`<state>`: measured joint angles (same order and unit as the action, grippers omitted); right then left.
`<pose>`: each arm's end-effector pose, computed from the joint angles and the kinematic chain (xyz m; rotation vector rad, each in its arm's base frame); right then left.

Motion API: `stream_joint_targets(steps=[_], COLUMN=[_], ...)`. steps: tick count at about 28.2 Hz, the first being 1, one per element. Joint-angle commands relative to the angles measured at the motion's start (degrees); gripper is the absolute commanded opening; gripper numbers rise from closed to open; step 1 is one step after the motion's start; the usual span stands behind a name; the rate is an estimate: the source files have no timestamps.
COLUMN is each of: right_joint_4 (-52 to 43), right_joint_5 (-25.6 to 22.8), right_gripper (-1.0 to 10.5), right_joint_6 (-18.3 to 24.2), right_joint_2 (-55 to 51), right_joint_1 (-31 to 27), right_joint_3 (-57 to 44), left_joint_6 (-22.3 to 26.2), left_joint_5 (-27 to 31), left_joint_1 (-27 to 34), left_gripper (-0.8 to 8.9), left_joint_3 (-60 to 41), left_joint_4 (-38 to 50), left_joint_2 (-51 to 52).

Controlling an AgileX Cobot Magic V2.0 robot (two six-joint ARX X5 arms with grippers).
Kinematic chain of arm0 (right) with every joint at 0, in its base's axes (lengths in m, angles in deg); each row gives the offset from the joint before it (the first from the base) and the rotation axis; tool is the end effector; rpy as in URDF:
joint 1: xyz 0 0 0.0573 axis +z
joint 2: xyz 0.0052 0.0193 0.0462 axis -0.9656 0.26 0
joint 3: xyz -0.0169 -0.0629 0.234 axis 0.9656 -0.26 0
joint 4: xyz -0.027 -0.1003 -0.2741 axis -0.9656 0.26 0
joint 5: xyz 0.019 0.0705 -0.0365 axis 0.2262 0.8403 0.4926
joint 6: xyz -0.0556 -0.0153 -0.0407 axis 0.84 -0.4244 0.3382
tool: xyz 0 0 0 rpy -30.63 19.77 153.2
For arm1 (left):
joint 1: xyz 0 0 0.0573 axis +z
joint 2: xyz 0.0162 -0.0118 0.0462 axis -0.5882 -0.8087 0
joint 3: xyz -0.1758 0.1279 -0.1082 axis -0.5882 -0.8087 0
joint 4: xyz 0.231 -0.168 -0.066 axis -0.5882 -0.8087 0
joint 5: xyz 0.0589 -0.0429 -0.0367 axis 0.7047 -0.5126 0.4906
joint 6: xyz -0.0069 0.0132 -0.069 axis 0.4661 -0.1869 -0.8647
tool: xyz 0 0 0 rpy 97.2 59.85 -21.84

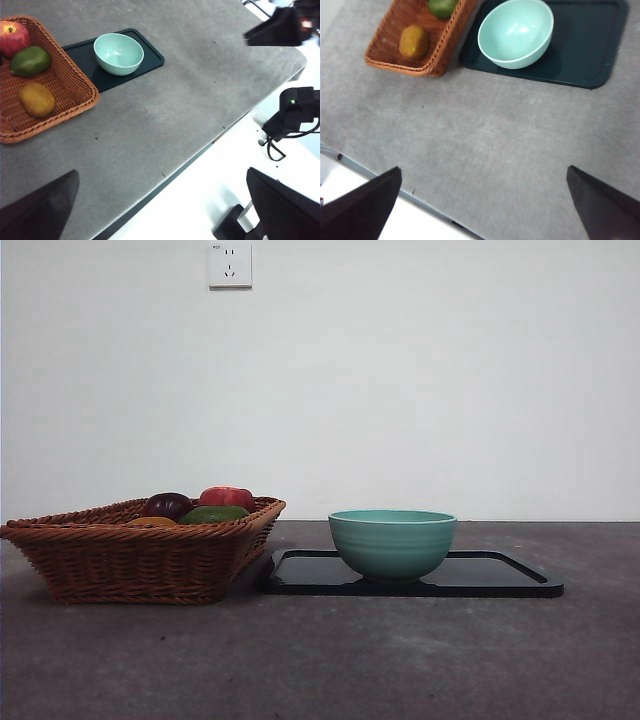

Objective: Pick up the wifruite, put it on the bowl, pick up the plate, put it on desk

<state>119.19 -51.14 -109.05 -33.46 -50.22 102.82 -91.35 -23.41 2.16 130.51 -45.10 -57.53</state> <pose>0.1647 0.0920 0.3070 0.2589 0.8788 0.5333 0.0407 -0.0457 0.4180 -0.0131 0.6299 -0.8171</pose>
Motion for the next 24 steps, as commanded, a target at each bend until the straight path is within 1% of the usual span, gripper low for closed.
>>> stream_joint_targets(steps=[1,3,5,8,10,12,15,17,21,24], right_joint_4=[-2.4,-3.1,-3.4,-3.0,-3.0,-2.8,-3.0,-3.4,-5.4,-5.8], right_joint_5=[0.5,0.5,0.5,0.3,-0.5,-2.6,-3.0,-3.0,-3.1,-5.2], right_gripper=[5.4,5.4,5.4,5.4,5.4,5.4,5.4,5.4,5.4,5.4], right_joint_6=[-0.1,0.2,2.2,3.0,3.8,4.2,4.4,4.5,4.6,5.1], right_joint_2=[7.6,13.1,22.2,34.5,41.6,48.2,57.1,62.4,69.3,73.2], right_joint_1=[0.3,0.3,0.3,0.3,0.3,0.2,-0.7,-1.8,-3.9,-4.8], right_joint_3=[2.2,4.3,9.2,17.9,23.3,28.2,34.0,37.1,39.2,39.2], left_joint_6=[1.1,1.1,1.4,1.6,2.2,2.6,2.9,3.1,3.3,3.3], left_joint_5=[0.0,0.0,0.0,0.0,0.0,0.0,0.0,0.0,0.0,0.0], left_joint_1=[-0.4,-0.4,-0.4,-0.4,-0.4,-0.4,-0.4,-0.4,-0.4,-0.4], left_gripper=[5.31,5.31,5.31,5.31,5.31,5.31,5.31,5.31,5.31,5.31], left_joint_3=[0.8,0.8,0.8,0.8,0.8,0.8,0.8,0.8,0.8,0.8], left_joint_4=[-0.1,-0.2,-0.3,-0.2,-0.2,-0.2,-0.2,-0.1,-0.3,-0.4], left_joint_2=[0.1,0.2,0.3,0.9,1.2,1.7,1.9,1.9,1.9,1.9])
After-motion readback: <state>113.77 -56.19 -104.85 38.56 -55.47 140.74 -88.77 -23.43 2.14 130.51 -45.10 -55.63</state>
